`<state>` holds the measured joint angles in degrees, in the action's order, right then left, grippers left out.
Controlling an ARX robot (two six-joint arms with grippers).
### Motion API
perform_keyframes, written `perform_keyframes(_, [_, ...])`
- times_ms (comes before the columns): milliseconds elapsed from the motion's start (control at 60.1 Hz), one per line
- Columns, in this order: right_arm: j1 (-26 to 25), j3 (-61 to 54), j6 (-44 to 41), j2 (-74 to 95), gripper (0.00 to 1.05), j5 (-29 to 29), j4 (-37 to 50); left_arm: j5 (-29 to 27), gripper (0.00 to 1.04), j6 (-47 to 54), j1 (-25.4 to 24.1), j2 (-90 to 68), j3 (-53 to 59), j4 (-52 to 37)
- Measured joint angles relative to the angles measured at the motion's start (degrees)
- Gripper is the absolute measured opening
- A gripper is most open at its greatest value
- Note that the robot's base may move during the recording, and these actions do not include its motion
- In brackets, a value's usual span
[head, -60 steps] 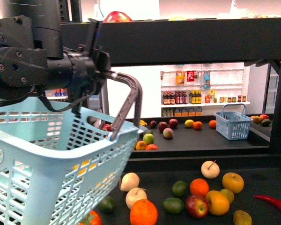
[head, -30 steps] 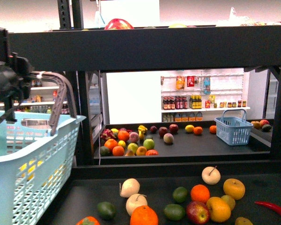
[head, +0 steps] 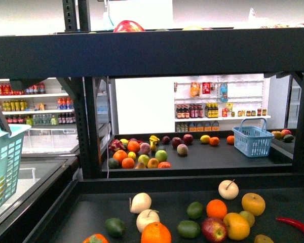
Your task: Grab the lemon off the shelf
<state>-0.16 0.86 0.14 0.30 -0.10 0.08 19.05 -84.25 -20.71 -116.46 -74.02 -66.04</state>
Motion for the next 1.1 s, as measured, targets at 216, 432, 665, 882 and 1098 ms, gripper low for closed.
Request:
perform_keyframes(216, [0.0, 0.0, 0.0, 0.0, 0.97, 0.0, 0.0, 4.6, 0.09, -2.3, -3.3, -5.6, -3.1, -0.4])
perform_keyframes(432, [0.0, 0.0, 0.0, 0.0, 0.97, 0.0, 0.0, 6.9, 0.09, -3.4, -5.4, -8.5, -6.7, -1.9])
perform_keyframes(665, [0.0, 0.0, 0.0, 0.0, 0.97, 0.0, 0.0, 8.2, 0.09, -4.3, -6.7, -10.6, -6.5, -3.6])
perform_keyframes(882, [0.0, 0.0, 0.0, 0.0, 0.97, 0.0, 0.0, 9.4, 0.09, -5.0, -7.6, -11.1, -3.8, -6.3])
perform_keyframes(1098, [0.0, 0.0, 0.0, 0.0, 0.97, 0.0, 0.0, 10.7, 0.11, -3.9, -7.5, -11.0, -2.0, -7.0])
